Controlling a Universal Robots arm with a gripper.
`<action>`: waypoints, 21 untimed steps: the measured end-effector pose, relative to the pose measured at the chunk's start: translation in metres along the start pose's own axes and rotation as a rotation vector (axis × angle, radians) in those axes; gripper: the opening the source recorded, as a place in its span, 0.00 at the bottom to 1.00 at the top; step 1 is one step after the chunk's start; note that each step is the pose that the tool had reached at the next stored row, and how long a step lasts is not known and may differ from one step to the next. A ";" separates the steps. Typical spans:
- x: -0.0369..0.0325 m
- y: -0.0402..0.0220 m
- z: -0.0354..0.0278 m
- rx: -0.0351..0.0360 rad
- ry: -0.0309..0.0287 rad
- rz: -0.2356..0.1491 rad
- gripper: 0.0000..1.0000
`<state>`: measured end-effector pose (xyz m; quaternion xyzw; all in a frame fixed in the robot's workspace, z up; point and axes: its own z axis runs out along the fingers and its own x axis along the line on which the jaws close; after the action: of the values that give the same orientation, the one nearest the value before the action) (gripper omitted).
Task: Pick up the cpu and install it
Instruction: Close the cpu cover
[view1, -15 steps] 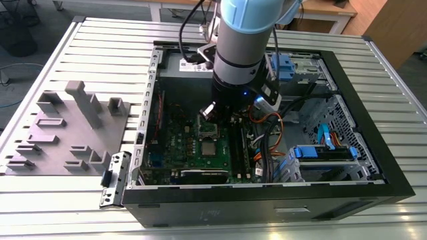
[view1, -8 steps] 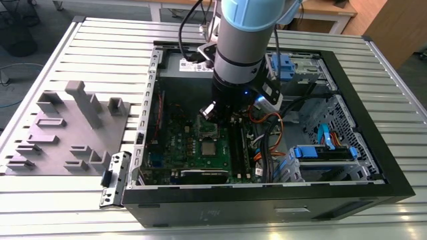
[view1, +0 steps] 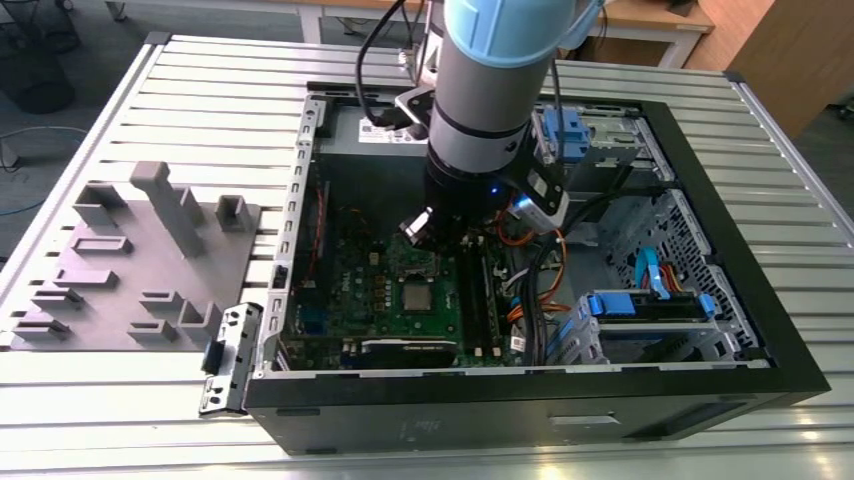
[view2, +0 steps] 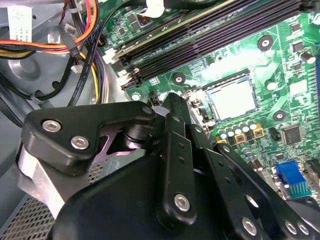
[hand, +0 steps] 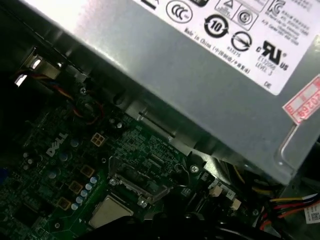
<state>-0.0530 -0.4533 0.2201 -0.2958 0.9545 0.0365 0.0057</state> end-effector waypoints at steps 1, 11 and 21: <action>0.0007 -0.0010 -0.0004 -0.0010 -0.0007 0.000 0.11; 0.0075 -0.0109 -0.0029 -0.0142 -0.0097 0.000 0.11; 0.0151 -0.0221 -0.0039 -0.0213 -0.0147 0.000 0.11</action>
<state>-0.0529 -0.4802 0.2220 -0.2958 0.9540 0.0489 0.0095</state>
